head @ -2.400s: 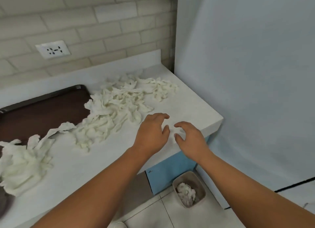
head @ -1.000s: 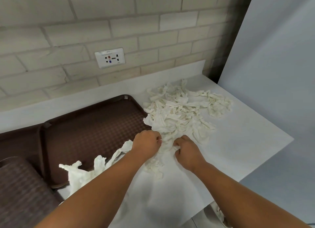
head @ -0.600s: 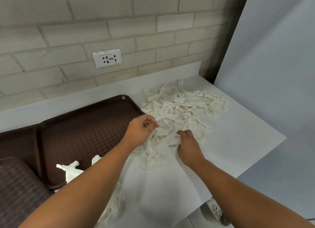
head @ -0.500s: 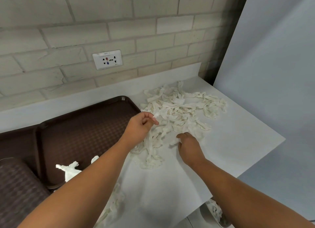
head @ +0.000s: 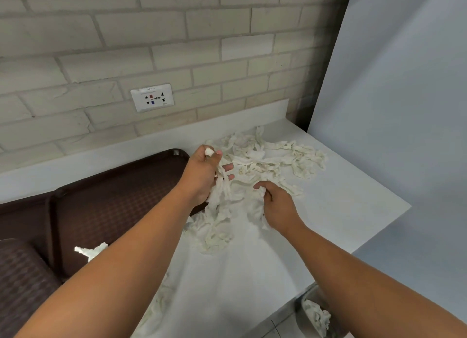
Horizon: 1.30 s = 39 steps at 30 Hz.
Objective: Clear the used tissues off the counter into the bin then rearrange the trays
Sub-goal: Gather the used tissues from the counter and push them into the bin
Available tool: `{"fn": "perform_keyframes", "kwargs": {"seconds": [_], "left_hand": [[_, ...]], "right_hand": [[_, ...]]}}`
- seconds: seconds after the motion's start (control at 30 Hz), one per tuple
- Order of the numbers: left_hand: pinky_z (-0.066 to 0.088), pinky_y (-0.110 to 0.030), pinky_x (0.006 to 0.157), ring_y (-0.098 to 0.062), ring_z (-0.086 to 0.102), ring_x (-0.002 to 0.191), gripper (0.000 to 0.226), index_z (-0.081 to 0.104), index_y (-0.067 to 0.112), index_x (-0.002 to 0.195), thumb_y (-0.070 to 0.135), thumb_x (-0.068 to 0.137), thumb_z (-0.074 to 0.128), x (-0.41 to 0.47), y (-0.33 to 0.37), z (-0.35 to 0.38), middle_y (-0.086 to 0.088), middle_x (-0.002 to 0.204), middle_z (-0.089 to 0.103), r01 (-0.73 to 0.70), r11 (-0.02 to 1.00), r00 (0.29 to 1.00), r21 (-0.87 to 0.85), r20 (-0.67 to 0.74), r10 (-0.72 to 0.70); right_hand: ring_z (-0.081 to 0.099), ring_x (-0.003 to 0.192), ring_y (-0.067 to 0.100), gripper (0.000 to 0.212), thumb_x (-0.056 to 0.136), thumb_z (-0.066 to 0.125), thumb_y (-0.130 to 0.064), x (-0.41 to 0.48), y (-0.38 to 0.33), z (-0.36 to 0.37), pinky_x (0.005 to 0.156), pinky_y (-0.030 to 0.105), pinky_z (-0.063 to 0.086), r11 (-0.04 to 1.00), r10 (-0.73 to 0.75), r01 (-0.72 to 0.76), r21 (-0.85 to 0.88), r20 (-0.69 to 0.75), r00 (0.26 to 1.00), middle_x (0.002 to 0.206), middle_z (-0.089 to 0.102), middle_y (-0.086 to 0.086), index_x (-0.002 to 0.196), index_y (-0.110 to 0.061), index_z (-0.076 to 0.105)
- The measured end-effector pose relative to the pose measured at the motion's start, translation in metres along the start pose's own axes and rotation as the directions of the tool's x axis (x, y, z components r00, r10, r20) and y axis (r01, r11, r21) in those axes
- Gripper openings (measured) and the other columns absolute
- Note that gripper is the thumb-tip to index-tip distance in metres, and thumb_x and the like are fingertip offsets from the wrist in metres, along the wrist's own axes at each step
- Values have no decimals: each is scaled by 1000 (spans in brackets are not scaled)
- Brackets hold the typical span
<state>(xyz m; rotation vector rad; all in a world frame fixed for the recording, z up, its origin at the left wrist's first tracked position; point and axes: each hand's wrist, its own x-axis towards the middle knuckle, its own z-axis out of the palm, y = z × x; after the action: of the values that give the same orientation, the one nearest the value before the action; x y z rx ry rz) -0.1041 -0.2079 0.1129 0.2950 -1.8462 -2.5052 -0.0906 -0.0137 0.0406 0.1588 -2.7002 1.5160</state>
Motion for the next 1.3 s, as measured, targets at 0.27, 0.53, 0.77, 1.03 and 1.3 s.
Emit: {"fn": "perform_keyframes", "kwargs": {"seconds": [0.27,0.53,0.77,1.03,1.3], "left_hand": [[22,-24,46,-11,26,51,19,41,19,85,17,102,48,-6,4,43,1,72,43,12,999,1000,-39,10,-12],[14,-30,49,-13,19,50,41,39,19,68,45,95,58,-23,9,89,3,57,32,-3,998,999,-62,-54,-1],[13,-29,46,-15,17,50,39,34,19,65,29,96,56,-38,18,107,1,59,25,-62,995,997,-75,-55,58],[30,-24,44,-14,28,46,34,52,17,63,27,95,58,-40,-2,111,0,58,32,-157,984,980,90,-109,166],[39,-24,74,-7,54,74,17,63,22,80,24,96,59,-74,-127,71,11,81,61,-142,808,982,572,-23,188]], "right_hand": [[36,60,10,41,99,42,-44,-8,-6,-48,56,21,33,890,173,-182,418,58,983,72,37,3,75,-11,45],[60,106,12,41,103,40,-39,-18,25,-76,90,23,44,888,242,-318,333,250,938,116,58,-8,128,-10,54],[48,103,15,25,105,31,-40,-28,35,-87,91,27,33,962,186,-221,158,209,960,117,52,-1,103,-19,44],[44,61,12,27,105,29,-35,-33,35,-102,56,25,36,996,78,-79,49,34,996,71,46,0,91,-15,41],[40,138,21,62,102,31,-52,-47,56,-112,109,28,26,967,222,-234,104,113,968,146,47,1,144,-9,42]]}}
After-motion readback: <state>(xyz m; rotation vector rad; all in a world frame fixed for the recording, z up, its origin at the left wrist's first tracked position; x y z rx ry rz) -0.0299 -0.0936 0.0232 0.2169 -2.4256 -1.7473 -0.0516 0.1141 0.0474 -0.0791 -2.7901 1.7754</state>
